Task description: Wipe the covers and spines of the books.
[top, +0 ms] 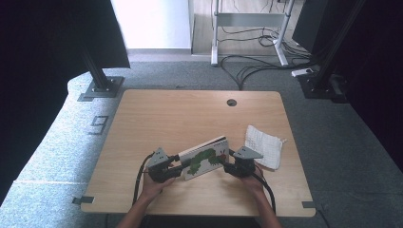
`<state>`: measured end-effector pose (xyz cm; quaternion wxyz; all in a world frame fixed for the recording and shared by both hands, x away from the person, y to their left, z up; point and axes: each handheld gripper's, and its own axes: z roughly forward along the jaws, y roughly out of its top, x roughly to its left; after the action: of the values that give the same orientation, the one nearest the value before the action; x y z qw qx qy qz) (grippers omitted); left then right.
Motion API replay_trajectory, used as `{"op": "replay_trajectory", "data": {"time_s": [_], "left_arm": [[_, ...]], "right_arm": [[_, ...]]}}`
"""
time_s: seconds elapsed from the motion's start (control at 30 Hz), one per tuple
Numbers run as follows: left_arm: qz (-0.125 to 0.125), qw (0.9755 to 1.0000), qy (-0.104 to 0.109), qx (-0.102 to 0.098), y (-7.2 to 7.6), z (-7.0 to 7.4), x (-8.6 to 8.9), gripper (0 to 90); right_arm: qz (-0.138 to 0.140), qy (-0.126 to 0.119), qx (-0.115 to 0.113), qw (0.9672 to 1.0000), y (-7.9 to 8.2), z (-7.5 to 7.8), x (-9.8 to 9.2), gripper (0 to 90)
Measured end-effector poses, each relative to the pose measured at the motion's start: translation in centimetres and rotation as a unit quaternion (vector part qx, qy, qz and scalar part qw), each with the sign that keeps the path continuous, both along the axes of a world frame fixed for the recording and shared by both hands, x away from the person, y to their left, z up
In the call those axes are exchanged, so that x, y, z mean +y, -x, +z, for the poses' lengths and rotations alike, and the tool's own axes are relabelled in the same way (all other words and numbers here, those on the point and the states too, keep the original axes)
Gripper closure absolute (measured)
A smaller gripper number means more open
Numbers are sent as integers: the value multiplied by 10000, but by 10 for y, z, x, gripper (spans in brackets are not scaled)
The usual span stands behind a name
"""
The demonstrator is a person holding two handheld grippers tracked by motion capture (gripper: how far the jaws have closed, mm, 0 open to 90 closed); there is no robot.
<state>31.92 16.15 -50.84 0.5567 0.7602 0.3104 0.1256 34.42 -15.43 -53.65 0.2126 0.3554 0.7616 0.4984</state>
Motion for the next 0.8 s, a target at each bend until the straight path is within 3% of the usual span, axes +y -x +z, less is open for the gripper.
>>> {"op": "replay_trajectory", "data": {"time_s": [0.33,0.53,0.8], "left_arm": [[-1,10000,1,6,0,-1,1,634],[-114,9999,44,32,0,-2,-2,636],[-87,10000,14,12,1,-2,-2,677]], "right_arm": [[17,-151,-11,9999,-3,-2,0,461],[69,-162,-27,9998,-3,-3,0,460],[112,-148,-27,9998,-3,-3,0,460]]}}
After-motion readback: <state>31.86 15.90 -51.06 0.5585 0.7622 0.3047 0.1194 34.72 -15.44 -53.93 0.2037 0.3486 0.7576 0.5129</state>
